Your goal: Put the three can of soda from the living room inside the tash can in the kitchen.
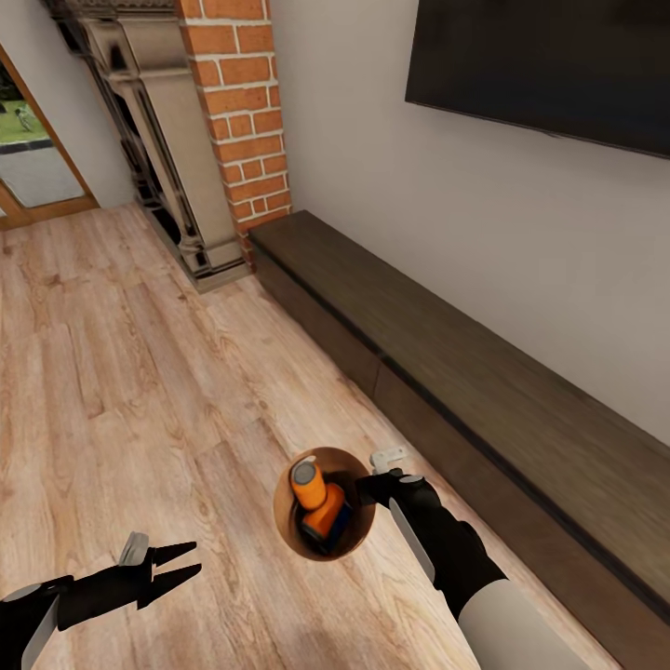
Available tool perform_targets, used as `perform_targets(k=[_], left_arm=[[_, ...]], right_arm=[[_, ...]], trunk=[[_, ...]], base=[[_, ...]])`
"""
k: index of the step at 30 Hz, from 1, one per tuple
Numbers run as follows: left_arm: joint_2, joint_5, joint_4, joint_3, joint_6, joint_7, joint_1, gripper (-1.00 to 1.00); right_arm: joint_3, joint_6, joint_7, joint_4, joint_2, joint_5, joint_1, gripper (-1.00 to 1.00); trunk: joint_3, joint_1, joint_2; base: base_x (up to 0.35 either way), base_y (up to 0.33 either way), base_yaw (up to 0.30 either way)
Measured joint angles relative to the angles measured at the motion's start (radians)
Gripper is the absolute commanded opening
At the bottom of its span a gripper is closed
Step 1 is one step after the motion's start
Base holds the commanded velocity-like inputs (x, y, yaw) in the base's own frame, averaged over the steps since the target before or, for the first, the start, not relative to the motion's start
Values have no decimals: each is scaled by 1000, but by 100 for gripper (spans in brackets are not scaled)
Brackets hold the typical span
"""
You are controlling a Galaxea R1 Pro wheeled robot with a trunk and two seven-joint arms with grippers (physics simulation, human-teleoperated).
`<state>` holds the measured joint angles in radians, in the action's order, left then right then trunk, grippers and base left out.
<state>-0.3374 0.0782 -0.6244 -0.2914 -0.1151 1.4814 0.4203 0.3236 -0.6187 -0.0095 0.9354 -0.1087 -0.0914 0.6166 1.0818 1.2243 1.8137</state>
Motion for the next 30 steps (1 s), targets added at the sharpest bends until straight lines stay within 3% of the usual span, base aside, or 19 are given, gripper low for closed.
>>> perform_targets(k=[16, 22, 30], left_arm=[[0, 1, -1, 0, 0, 0, 0, 100], [1, 2, -8, 1, -5, 89, 0, 100], [1, 1, -9, 1, -6, 89, 0, 100]], right_arm=[[0, 0, 0, 0, 0, 3, 0, -100], [0, 0, 0, 0, 0, 2, 0, -100], [0, 0, -1, 0, 0, 4, 0, -100]], trunk=[[35, 42, 77], [35, 42, 77], [44, 54, 98]], base=[[0, 0, 0], [0, 0, 0], [0, 0, 0]])
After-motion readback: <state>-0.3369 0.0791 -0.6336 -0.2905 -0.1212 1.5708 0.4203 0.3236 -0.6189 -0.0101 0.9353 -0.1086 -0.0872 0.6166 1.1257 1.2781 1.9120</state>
